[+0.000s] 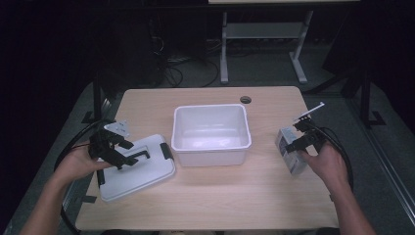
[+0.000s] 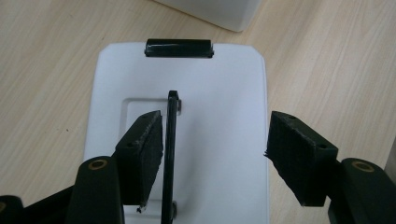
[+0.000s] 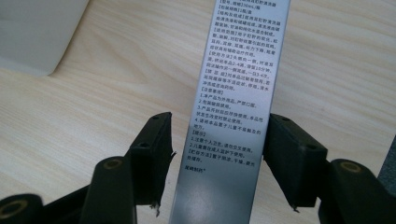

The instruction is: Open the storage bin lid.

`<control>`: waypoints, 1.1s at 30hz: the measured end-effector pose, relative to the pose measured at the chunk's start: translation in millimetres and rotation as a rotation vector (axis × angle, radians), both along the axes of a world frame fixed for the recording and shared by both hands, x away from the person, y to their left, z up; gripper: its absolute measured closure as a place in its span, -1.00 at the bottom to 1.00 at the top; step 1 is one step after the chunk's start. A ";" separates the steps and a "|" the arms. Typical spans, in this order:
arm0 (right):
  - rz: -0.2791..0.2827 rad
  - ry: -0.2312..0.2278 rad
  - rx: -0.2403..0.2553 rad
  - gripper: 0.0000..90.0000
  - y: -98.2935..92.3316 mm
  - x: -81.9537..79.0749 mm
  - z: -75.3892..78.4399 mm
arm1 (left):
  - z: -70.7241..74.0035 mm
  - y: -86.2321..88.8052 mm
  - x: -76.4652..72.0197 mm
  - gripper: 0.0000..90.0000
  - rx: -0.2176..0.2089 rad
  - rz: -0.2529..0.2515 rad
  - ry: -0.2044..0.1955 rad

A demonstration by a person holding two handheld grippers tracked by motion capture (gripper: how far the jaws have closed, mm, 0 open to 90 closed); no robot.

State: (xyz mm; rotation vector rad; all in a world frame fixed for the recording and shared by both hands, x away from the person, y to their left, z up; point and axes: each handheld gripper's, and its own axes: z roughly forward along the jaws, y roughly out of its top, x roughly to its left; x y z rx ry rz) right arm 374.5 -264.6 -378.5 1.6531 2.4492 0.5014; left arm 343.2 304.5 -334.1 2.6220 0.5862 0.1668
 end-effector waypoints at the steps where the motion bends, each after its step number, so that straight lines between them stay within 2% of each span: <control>1: 0.000 0.000 0.000 -0.05 0.0 0.0 0.0 | -0.1 0.0 0.2 -0.22 0.000 0.000 0.001; 14: -0.021 0.054 -0.030 0.04 3.9 7.1 -4.8 | 0.3 0.5 0.0 -0.22 -0.001 0.001 -0.002; 24: -0.027 0.065 -0.017 0.21 0.2 9.0 -4.8 | -0.6 0.7 0.5 -0.22 0.002 -0.001 -0.003; 33: -0.020 0.074 -0.008 0.23 -2.4 11.9 -4.1 | -0.4 0.8 0.4 -0.22 -0.002 0.000 -0.002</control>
